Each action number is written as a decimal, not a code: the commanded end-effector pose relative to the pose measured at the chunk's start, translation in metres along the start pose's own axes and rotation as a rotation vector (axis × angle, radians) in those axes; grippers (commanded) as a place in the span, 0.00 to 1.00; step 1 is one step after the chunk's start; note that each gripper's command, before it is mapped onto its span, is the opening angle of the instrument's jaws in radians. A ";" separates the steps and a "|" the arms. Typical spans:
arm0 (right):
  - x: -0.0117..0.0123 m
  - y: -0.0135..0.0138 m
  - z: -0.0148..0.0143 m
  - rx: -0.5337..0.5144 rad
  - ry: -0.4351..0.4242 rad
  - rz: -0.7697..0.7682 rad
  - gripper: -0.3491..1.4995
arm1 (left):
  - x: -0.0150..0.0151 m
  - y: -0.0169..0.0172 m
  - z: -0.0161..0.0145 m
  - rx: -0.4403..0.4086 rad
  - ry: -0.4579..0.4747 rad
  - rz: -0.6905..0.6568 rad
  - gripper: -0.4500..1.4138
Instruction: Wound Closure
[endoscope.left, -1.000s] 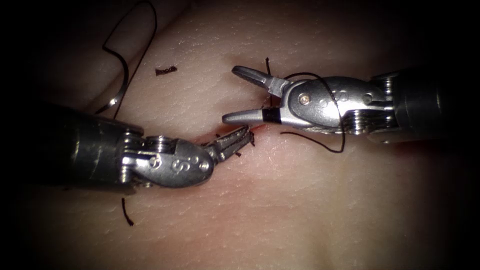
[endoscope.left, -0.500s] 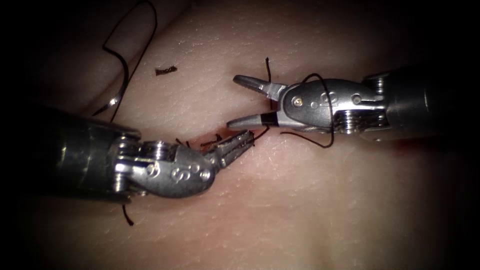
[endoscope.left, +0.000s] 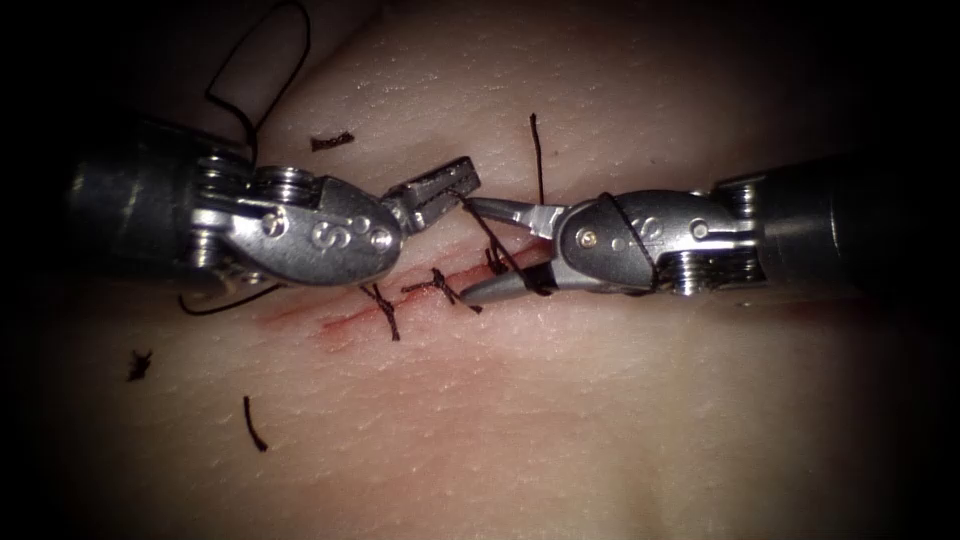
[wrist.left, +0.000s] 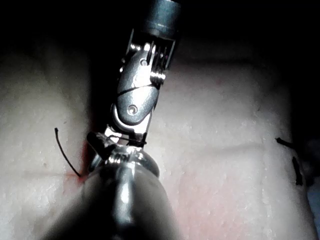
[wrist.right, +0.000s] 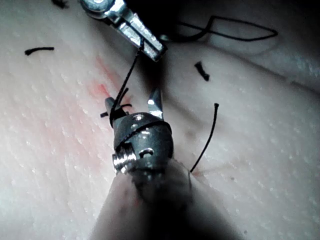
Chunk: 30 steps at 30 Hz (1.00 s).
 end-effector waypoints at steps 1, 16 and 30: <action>-0.0002 -0.0005 0.0009 0.010 0.007 -0.001 0.60 | -0.0001 0.0006 0.0010 -0.017 -0.002 0.001 0.00; 0.0001 -0.0017 0.0012 0.141 0.091 -0.055 0.57 | -0.0032 0.0016 0.0086 -0.188 -0.038 0.068 0.00; -0.0013 -0.0015 -0.0012 0.229 0.286 0.004 0.55 | -0.0056 0.0034 0.0099 -0.273 -0.022 0.113 0.00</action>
